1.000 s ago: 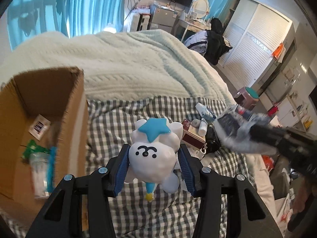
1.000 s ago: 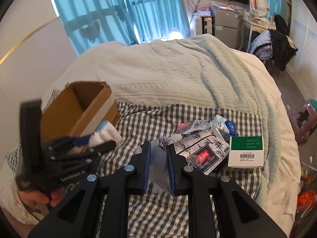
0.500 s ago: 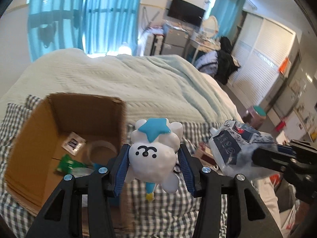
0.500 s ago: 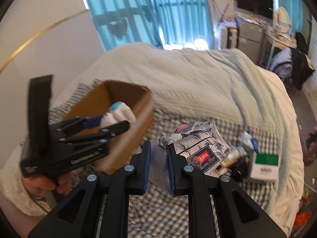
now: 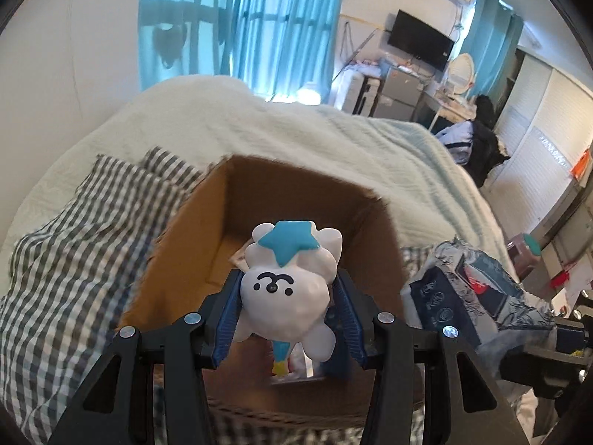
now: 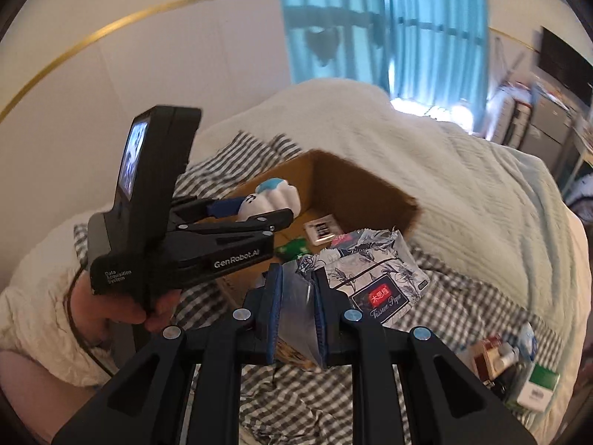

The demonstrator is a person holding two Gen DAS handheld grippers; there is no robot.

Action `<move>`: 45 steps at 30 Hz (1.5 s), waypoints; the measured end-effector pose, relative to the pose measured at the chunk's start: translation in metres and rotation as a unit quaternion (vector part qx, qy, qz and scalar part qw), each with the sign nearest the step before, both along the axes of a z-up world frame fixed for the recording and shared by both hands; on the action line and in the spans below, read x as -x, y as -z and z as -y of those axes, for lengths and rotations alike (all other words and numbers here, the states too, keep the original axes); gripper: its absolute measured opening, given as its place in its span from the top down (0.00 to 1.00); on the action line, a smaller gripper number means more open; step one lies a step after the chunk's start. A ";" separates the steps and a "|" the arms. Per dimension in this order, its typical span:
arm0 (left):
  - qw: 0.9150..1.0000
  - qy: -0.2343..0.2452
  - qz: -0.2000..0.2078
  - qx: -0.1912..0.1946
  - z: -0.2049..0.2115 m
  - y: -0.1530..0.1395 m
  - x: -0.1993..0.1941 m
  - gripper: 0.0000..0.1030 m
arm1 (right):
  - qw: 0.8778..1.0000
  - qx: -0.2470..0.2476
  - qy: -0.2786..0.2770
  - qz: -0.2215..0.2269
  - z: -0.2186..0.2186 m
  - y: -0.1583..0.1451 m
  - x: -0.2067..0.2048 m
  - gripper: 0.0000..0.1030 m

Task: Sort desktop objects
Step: 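Carry the plush toy and clear bag into the box and open both grippers, then withdraw both grippers from the box back over the pile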

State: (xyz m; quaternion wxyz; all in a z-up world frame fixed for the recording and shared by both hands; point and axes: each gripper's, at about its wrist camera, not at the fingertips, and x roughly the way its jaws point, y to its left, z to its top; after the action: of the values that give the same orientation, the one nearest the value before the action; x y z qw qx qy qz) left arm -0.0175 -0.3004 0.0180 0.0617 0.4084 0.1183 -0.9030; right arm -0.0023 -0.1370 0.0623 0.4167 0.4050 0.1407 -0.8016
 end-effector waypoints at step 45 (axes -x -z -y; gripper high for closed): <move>0.975 0.220 0.041 -0.003 -0.253 0.071 0.030 0.16 | 0.929 -0.009 0.367 0.047 -0.311 0.088 0.057 0.37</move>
State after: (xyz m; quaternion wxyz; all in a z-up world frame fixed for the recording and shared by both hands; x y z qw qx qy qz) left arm -0.0476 -0.0478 -0.0530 -0.1352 0.4611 0.0258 -0.8766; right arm -0.0594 0.1740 -0.0255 0.0962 0.4696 -0.0303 -0.8771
